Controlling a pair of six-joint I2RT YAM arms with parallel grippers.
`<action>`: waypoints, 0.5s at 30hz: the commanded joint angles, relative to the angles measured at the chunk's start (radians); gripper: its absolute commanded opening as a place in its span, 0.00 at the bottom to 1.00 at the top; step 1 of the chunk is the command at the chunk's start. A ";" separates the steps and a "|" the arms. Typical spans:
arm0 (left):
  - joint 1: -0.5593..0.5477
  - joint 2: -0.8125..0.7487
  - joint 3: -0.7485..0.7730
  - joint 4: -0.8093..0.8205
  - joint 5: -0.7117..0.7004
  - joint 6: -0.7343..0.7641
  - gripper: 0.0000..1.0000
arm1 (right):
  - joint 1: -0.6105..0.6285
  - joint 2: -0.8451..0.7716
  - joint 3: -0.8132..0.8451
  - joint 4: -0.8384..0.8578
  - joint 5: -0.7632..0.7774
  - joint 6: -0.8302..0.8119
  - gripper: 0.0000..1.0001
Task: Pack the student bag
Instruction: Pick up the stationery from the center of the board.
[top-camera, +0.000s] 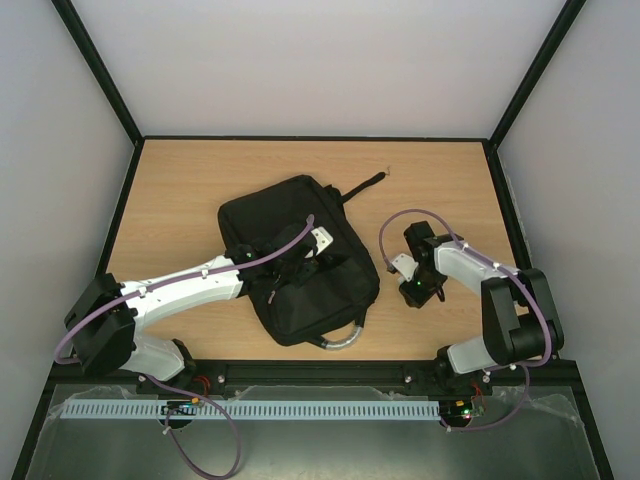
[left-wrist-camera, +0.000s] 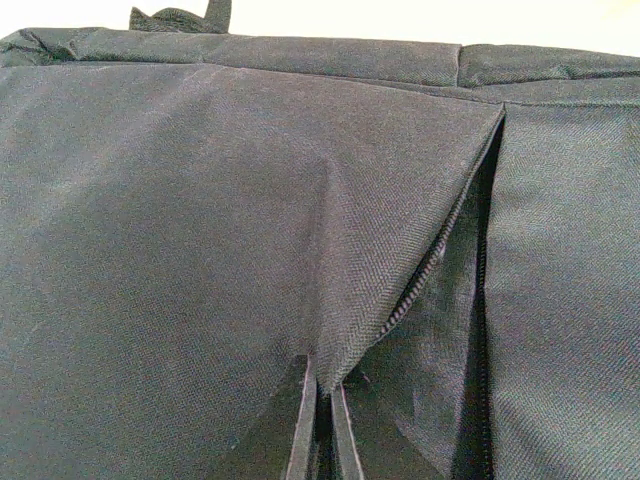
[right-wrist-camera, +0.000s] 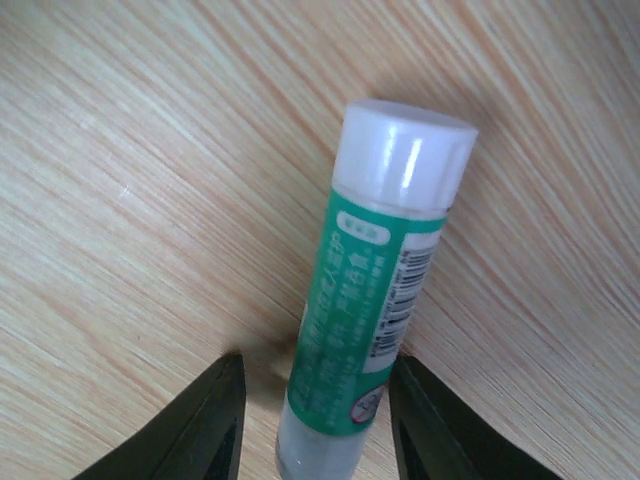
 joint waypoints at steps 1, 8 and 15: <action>-0.002 -0.004 0.032 0.005 0.008 -0.004 0.02 | -0.004 0.038 -0.001 -0.013 -0.024 0.027 0.38; -0.001 -0.005 0.034 0.003 0.008 -0.004 0.02 | -0.004 0.033 -0.010 -0.006 0.015 0.046 0.26; -0.001 -0.007 0.033 0.003 0.009 -0.004 0.02 | -0.003 0.008 0.022 -0.050 -0.024 0.059 0.13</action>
